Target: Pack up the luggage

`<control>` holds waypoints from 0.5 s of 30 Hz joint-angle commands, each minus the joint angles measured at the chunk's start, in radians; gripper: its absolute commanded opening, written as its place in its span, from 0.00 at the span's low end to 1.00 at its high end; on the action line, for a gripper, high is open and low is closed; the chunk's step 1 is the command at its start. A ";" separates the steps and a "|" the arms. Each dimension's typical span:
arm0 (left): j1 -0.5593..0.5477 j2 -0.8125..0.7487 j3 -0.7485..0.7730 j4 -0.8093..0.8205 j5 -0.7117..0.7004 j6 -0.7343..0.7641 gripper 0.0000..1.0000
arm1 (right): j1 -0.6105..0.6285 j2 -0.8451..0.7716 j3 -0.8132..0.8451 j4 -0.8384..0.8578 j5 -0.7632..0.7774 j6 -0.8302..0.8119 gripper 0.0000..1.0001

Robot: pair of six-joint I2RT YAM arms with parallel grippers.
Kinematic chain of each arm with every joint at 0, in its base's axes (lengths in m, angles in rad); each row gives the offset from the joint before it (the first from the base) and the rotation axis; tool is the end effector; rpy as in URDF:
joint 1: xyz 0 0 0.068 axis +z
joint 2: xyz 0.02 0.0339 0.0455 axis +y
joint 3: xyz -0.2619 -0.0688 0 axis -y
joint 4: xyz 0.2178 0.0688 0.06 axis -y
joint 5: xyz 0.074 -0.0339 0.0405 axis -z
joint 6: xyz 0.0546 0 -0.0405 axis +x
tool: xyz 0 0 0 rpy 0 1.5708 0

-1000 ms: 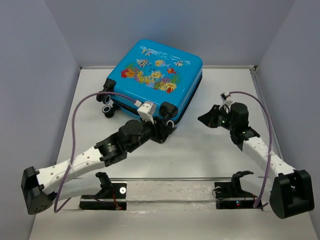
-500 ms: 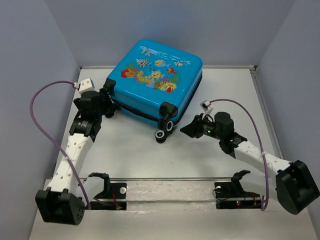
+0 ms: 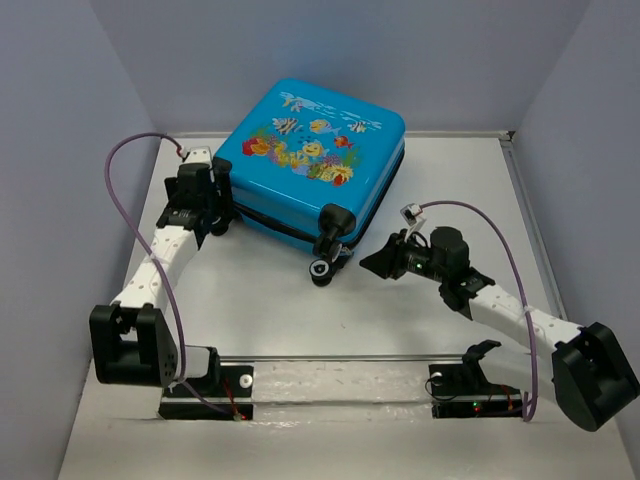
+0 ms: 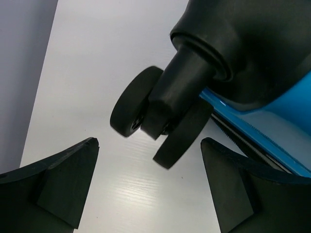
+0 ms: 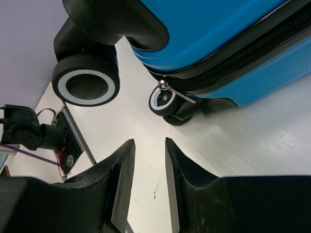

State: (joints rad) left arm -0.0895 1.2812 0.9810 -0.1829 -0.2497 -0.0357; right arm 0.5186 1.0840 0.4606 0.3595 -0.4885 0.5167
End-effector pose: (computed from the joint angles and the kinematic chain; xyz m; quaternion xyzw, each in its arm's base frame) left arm 0.2835 -0.0119 0.2985 -0.0416 0.8505 0.0742 0.5191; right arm 0.1847 0.1349 0.2347 -0.1477 0.7703 0.4588 0.4176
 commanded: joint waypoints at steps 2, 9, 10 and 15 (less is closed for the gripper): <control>0.008 0.073 0.091 0.046 -0.020 0.106 0.99 | 0.004 -0.013 0.001 0.065 -0.032 -0.007 0.37; 0.019 0.147 0.176 0.020 -0.042 0.145 0.99 | 0.004 0.002 0.001 0.071 -0.044 -0.007 0.37; 0.022 0.158 0.189 0.020 -0.034 0.148 0.98 | 0.004 0.005 0.003 0.073 -0.045 -0.007 0.37; 0.023 0.199 0.208 0.017 0.036 0.161 0.82 | 0.004 0.016 0.006 0.072 -0.039 -0.010 0.37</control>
State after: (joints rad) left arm -0.0727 1.4586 1.1431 -0.1791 -0.2562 0.0864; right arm 0.5186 1.0977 0.4606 0.3710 -0.5167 0.5163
